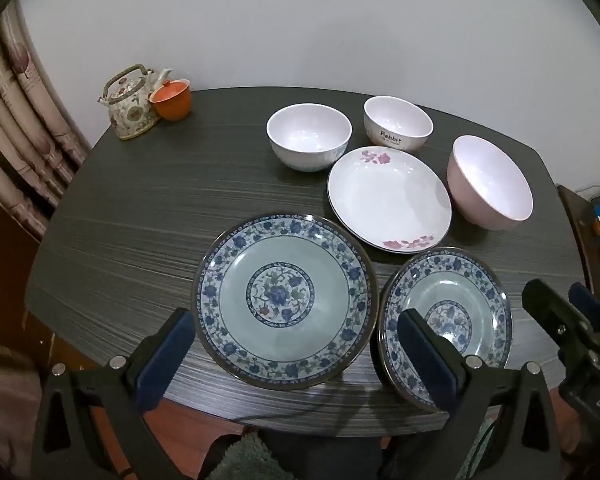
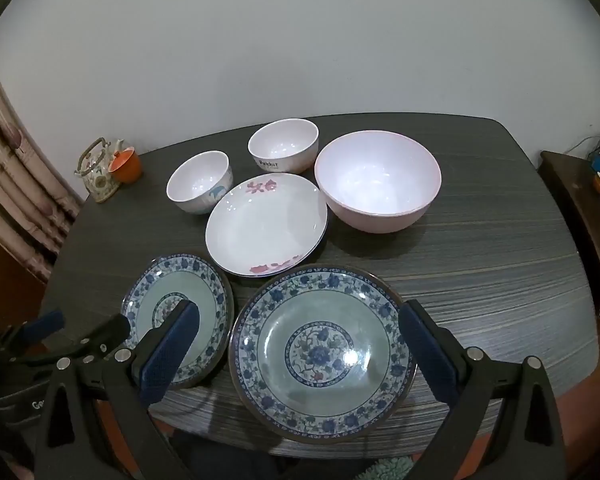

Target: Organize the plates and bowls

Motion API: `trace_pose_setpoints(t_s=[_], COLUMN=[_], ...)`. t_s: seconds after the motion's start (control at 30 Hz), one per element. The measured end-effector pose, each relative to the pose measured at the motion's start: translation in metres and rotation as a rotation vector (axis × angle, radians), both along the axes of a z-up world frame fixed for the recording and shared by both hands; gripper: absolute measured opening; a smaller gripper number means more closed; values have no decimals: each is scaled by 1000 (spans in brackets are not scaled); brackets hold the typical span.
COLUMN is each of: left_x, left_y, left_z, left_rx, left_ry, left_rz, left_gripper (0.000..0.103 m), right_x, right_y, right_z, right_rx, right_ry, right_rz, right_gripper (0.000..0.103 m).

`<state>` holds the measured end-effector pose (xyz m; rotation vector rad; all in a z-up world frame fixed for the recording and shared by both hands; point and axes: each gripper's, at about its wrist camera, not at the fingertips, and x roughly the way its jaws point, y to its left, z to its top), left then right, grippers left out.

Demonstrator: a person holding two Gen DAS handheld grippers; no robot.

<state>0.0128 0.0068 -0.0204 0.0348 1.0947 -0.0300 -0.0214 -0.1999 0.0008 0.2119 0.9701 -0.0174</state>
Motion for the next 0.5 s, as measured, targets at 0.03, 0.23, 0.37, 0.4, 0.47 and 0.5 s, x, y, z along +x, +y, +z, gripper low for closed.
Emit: trace_pose_setpoints(t_s=[0.03,0.23,0.37,0.4,0.47,0.5], left_x=[0,-2,-1,-1,-1,-2], left_y=[-1,1,2,2,1,1], left_z=[1,2,3,3,2,2], left_rx=[0,-1,0,1,0,0], left_ry=[1,2,5,6,8,7], left_rz=[2,4,5,5,6,5], left_gripper=[103,103,103,103,103,103], right_x=[7,11,8,8,7,6], right_y=[-4,-6,-2,-2,-1,0], right_z=[4,5,4,4,4,5], right_rx=[5,9,1,1,-1,-2], right_ry=[14,19,18,17,14,13], right_rz=[4,6,9,10,12,12], right_gripper=[99,99,99,99,99,99])
